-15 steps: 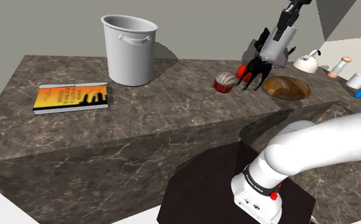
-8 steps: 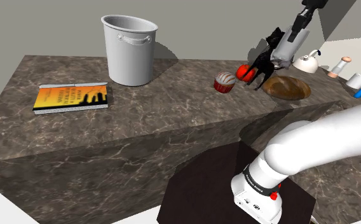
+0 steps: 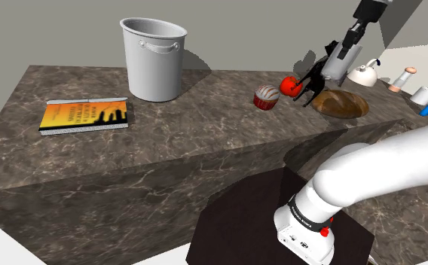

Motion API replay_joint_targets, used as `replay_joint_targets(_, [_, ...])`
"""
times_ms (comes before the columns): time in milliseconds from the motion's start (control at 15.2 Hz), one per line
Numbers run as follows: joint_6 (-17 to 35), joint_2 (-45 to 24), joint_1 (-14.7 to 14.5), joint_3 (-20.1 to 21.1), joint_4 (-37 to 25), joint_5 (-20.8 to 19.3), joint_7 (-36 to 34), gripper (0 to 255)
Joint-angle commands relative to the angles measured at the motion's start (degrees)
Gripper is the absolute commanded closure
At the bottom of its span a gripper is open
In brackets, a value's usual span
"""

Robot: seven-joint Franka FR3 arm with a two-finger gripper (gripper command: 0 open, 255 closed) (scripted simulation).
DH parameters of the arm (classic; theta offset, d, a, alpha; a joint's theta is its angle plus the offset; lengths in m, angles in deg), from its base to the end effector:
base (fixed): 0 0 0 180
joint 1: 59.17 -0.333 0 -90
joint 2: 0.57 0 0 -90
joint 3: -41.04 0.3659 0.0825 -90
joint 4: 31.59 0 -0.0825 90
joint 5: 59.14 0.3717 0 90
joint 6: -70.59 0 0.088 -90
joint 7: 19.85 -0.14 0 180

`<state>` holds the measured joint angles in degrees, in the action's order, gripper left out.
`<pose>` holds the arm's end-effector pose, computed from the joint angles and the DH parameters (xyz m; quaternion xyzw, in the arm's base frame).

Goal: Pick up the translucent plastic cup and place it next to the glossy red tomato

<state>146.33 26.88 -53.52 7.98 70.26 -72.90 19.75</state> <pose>0.2130 -0.3166 0.6962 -0.9996 -0.0105 0.0142 0.0236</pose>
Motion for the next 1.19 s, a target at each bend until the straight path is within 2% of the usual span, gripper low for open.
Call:
replay_joint_targets(0, [1.5, 1.0, 0.2, 0.2, 2.4, -0.3, -0.4, 255])
replay_joint_targets(1122, [13.8, 5.4, 1.8, -0.9, 18.8, -2.7, -2.1, 255])
